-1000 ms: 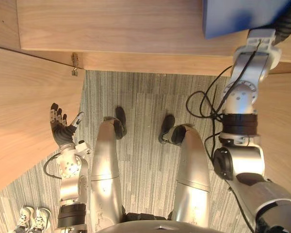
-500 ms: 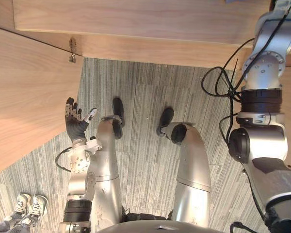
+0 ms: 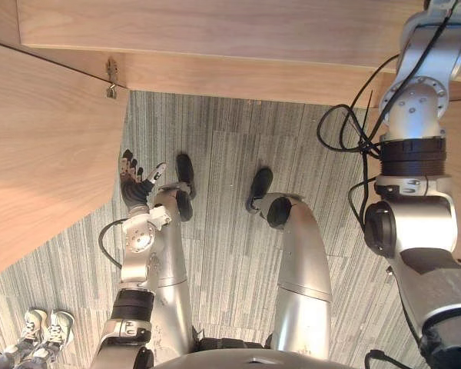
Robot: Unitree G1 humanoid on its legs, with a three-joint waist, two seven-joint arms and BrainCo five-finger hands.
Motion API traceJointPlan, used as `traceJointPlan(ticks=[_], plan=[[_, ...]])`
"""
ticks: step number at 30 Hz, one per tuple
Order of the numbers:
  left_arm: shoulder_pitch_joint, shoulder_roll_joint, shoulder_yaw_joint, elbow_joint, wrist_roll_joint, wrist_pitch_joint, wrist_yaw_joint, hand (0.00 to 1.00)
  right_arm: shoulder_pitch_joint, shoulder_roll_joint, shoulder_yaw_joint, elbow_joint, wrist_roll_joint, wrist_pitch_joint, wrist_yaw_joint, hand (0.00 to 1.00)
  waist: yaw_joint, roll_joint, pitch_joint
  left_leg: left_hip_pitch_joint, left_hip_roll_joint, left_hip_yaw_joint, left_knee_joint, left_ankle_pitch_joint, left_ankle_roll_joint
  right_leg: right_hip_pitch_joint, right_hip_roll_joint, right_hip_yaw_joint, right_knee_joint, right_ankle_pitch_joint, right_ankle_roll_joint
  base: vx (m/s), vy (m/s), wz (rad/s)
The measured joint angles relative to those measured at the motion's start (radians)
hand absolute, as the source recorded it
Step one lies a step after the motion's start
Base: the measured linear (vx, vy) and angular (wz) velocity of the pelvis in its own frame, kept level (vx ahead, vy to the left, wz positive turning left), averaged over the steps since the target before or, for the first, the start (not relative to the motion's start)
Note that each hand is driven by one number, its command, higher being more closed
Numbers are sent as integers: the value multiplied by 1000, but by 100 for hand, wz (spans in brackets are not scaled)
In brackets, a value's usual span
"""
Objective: Walk over to the cabinet, pick up the folder, carry it to the office cabinet, place the folder inside the office cabinet, then close the office cabinet door
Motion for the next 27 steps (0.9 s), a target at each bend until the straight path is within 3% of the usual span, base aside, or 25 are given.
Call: traceJointPlan(ticks=[5,9,12,19,22,25,27], plan=[[8,9,24,19,-1,1,5,0,93,5,-5,-86,-18,-1,5,0,-6,-20,-10,13,5,14,-17,2,3,7,4,5,-20,5,5,-12,20,-2],[9,10,29,20,-1,1,4,0,168,-18,1,-150,-56,5,33,0,-7,-20,-10,12,12,18,-20,3,3,11,12,5,-39,19,8,-2,41,-7],[11,19,29,20,0,1,-1,0,258,-93,8,-191,-103,27,82,0,-10,-20,-10,15,13,21,-31,5,8,20,15,4,-61,29,15,-2,47,-5],[40,64,36,32,10,-10,-19,0,376,-350,154,-187,-226,83,237,0,-34,-21,-10,33,15,42,-75,20,25,37,18,6,-117,55,24,-17,41,-3],[44,81,36,64,18,-18,-35,0,389,-419,211,-181,-261,114,289,0,-35,-21,-10,42,15,47,-86,22,27,45,19,7,-131,61,25,0,0,0],[51,98,36,74,19,-21,-52,0,387,-484,280,-178,-344,125,333,0,-35,-28,-13,45,15,50,-92,23,29,46,19,8,-137,63,27,-7,10,-1],[51,119,36,107,19,-30,-67,0,376,-503,334,-136,-482,145,367,0,-34,-54,-27,49,15,57,-107,30,28,46,19,9,-147,67,25,0,0,0]])
